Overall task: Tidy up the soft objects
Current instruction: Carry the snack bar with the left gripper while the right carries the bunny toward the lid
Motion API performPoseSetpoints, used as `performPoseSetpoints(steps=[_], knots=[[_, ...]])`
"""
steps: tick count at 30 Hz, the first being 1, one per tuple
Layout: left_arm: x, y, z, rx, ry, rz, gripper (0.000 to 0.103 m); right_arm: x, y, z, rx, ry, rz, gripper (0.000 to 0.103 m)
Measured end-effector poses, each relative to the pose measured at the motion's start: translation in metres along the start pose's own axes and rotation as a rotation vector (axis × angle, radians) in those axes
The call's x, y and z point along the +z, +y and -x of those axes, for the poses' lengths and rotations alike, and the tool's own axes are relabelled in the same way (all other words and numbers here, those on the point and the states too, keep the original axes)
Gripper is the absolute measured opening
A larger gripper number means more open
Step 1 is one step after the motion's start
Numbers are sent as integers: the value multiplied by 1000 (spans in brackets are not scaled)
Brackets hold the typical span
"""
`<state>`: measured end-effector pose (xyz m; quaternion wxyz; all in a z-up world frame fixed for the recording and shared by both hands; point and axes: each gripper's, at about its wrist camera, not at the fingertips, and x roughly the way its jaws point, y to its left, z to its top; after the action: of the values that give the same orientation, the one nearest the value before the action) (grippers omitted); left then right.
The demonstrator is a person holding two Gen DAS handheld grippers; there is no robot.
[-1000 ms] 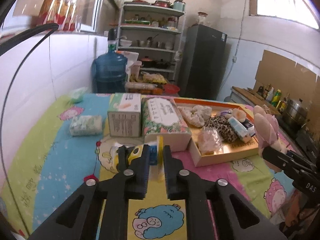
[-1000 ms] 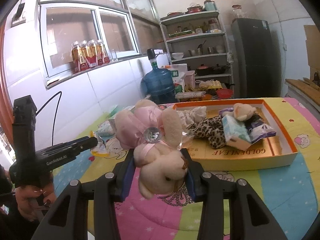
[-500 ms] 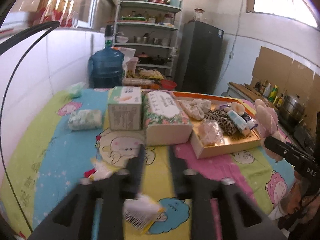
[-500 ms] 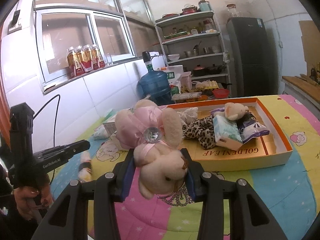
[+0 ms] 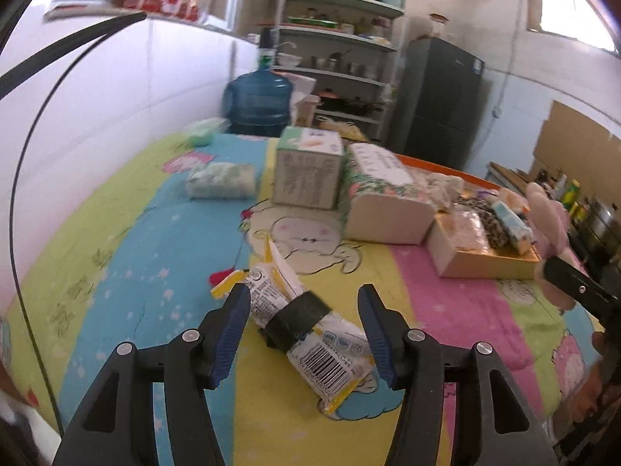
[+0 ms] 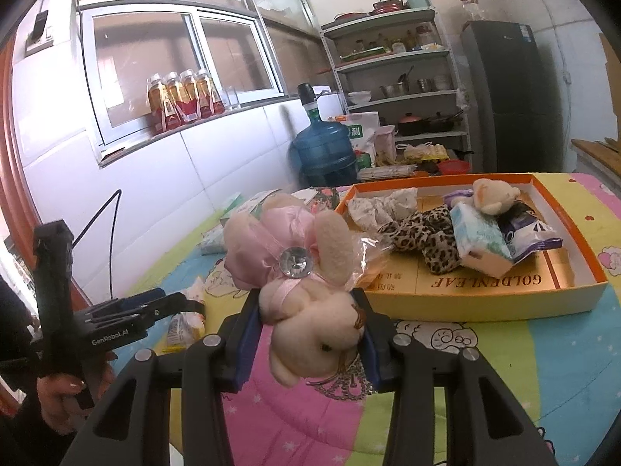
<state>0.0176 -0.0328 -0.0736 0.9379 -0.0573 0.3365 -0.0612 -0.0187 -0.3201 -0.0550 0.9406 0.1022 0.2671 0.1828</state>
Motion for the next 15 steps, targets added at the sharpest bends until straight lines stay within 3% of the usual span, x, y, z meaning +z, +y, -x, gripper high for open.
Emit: performPoseSetpoints(steps=[4, 9, 15], knots=[[-6, 8, -6, 22, 18, 55, 59, -1, -7, -2, 5, 4, -15, 45], [-6, 13, -18, -14, 51, 139, 59, -1, -10, -4, 10, 6, -20, 45], [-3, 3, -36, -51, 82, 151, 58, -4, -15, -3, 7, 3, -31, 45]])
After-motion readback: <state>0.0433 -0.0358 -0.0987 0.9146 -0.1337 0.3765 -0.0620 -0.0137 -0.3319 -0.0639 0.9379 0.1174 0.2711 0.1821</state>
